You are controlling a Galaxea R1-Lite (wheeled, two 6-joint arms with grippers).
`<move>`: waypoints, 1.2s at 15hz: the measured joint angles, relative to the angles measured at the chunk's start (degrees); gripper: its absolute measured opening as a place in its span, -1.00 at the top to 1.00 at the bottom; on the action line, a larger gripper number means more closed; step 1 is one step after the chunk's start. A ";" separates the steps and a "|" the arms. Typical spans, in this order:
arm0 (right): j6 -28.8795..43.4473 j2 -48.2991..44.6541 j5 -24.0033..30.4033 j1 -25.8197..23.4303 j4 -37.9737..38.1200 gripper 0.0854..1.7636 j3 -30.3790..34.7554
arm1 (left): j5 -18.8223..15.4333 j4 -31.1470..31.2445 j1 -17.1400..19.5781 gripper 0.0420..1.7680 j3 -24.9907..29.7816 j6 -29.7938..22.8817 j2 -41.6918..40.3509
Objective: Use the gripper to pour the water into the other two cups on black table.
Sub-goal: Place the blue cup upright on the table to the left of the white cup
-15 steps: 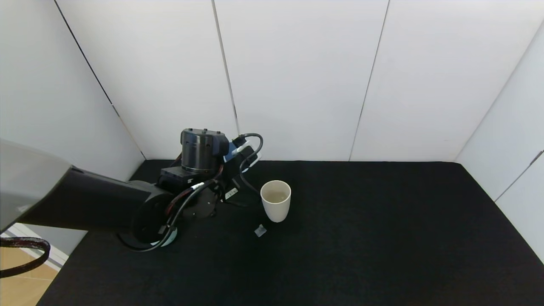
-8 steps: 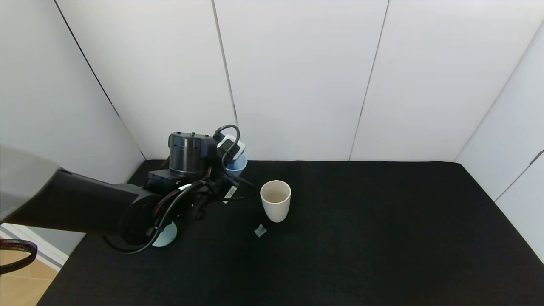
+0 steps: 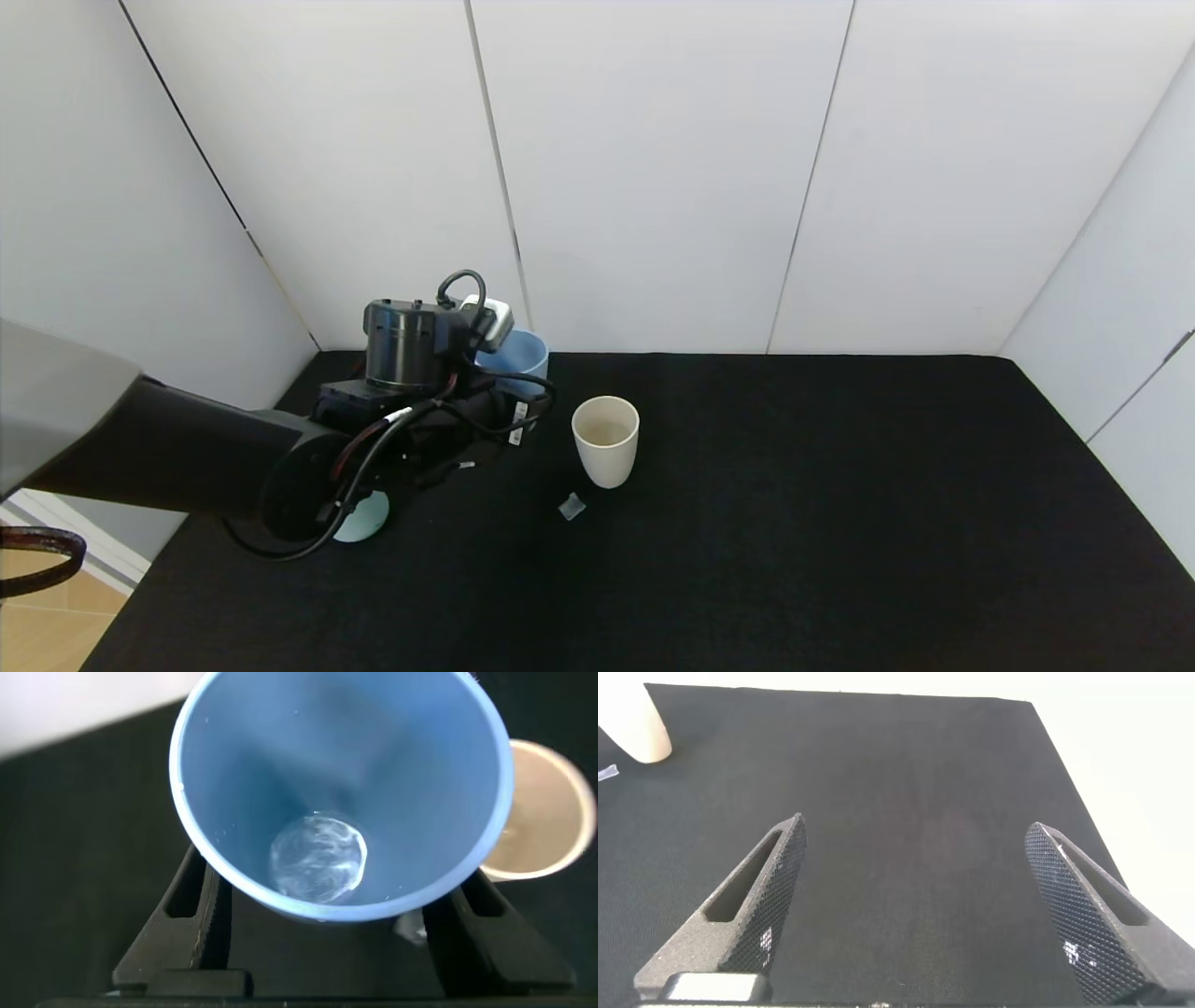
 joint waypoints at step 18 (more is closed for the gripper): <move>0.00 0.00 0.00 0.00 0.00 -0.94 0.00 | -0.90 -19.70 6.72 -0.31 1.12 -2.86 13.84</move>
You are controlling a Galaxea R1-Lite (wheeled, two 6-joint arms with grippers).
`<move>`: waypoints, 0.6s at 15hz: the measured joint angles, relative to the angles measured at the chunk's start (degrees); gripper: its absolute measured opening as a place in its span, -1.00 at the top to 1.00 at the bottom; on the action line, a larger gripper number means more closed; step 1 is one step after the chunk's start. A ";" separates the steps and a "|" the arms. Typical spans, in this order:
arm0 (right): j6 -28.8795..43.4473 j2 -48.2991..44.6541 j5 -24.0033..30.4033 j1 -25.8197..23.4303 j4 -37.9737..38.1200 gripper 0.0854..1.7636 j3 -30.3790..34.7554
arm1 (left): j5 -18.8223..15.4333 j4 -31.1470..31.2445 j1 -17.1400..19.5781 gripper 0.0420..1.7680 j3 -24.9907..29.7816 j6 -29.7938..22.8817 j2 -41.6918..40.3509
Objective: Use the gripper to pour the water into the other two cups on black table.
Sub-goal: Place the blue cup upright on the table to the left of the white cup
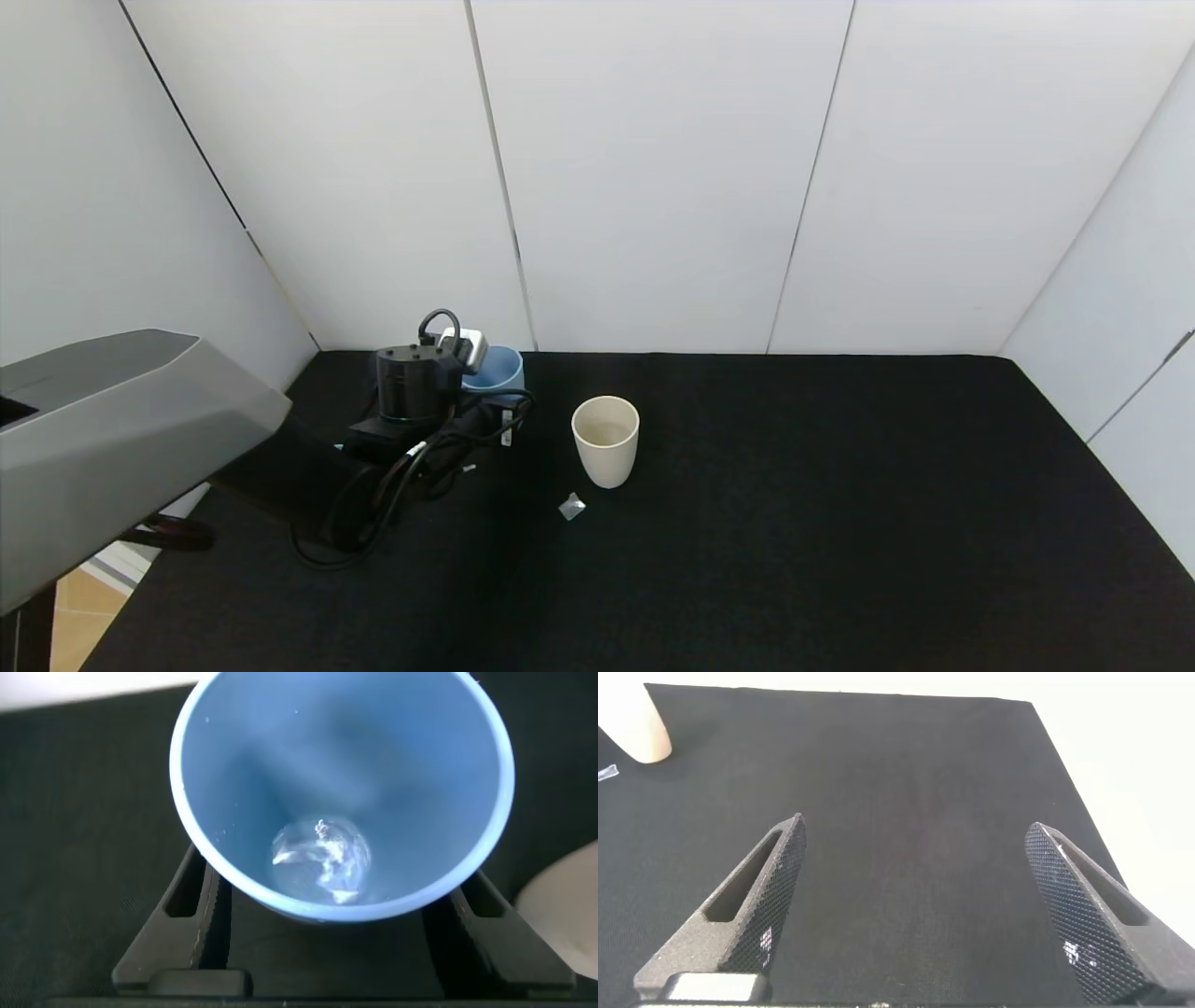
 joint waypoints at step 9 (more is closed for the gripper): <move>0.00 0.00 -0.02 0.00 0.00 -0.94 0.00 | -0.50 0.02 0.23 -0.31 -1.90 -1.11 4.05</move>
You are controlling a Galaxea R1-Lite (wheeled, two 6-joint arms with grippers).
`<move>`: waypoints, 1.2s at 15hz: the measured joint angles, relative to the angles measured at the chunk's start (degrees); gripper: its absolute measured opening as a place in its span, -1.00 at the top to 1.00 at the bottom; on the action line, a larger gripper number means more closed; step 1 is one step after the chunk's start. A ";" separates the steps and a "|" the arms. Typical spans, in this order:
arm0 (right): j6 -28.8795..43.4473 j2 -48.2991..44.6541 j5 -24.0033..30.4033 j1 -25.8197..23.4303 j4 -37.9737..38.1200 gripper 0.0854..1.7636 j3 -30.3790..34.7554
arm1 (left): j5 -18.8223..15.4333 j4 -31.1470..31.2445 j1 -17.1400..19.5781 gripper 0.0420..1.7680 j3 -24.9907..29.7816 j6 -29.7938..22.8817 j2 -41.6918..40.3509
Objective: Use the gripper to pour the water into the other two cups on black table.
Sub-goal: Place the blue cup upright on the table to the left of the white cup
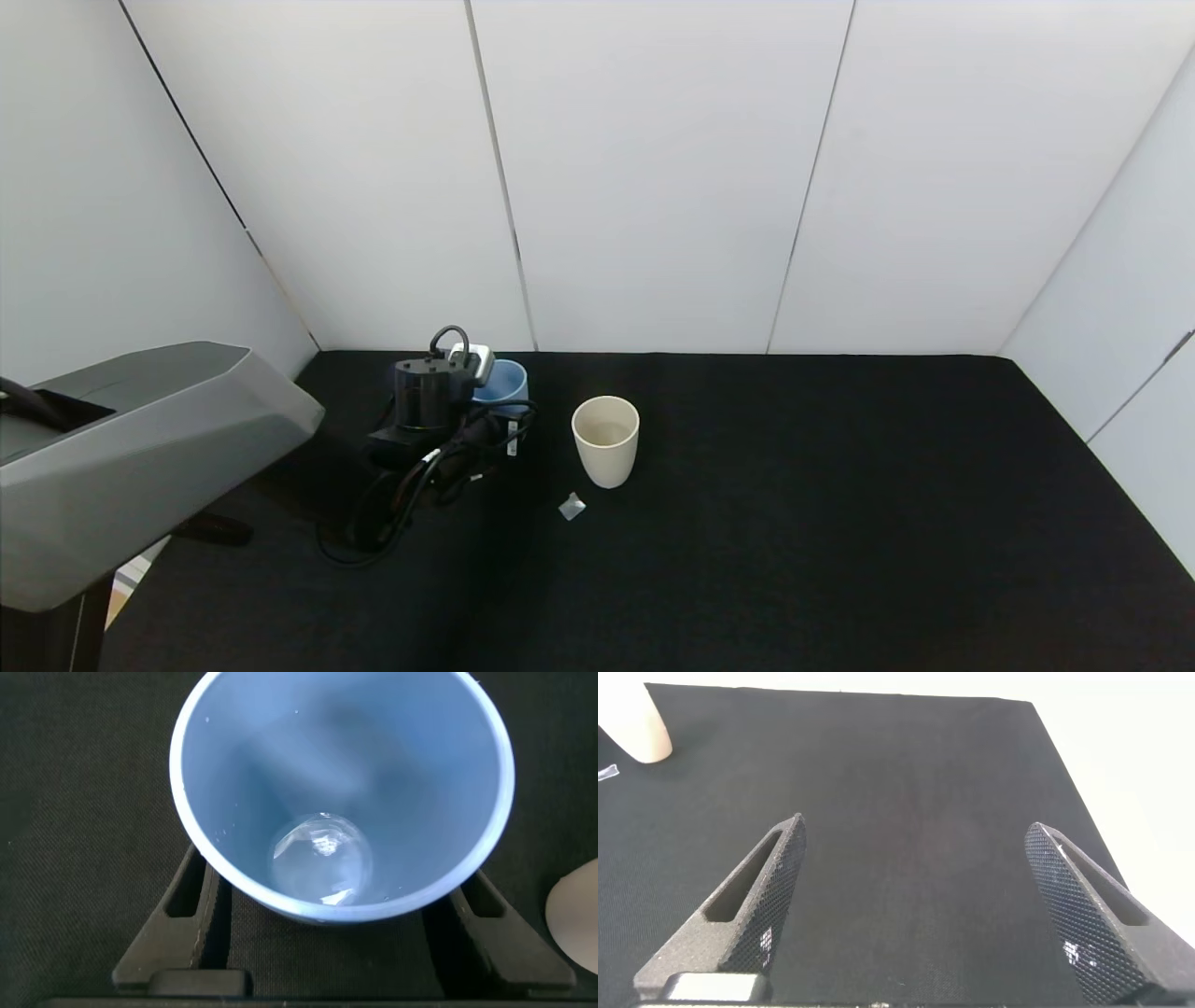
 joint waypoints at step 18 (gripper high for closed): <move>0.00 0.00 0.00 0.00 0.00 -0.94 0.00 | -0.26 -0.06 0.62 -0.80 -0.55 -0.44 0.94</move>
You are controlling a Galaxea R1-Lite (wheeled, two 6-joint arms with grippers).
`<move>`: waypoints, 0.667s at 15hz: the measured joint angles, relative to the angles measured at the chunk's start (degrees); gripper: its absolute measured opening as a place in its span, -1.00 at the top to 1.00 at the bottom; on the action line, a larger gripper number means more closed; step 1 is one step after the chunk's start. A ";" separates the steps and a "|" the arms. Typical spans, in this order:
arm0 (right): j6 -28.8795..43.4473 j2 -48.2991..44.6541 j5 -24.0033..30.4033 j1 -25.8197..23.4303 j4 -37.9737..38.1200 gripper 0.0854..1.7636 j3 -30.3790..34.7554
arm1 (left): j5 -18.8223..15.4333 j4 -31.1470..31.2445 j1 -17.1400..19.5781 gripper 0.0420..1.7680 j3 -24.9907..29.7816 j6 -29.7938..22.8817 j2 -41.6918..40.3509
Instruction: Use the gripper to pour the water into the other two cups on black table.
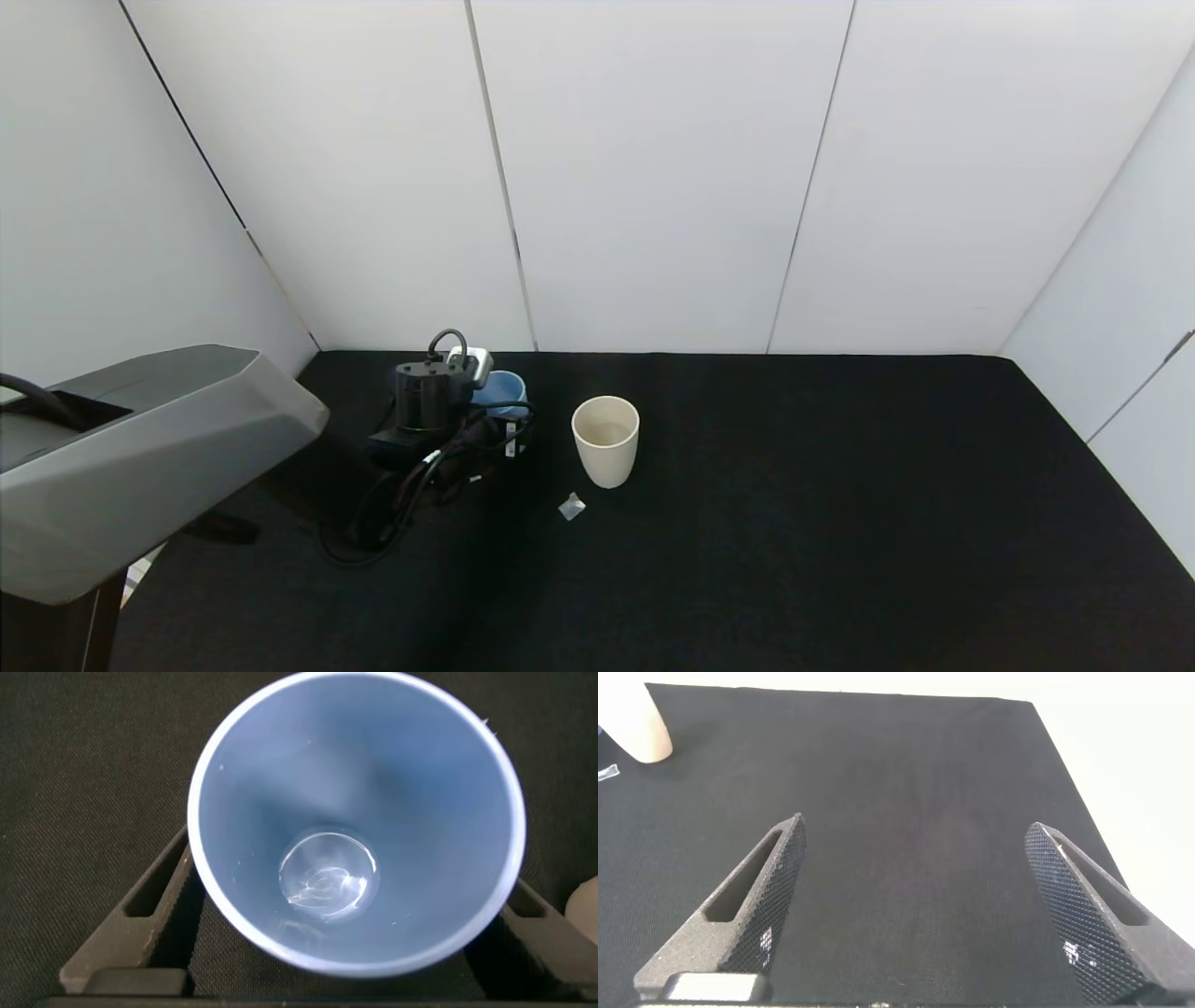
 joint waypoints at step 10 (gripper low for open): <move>-0.01 0.00 0.00 0.00 0.00 -0.94 0.00 | -0.02 0.45 0.30 -0.90 3.69 -0.01 -8.77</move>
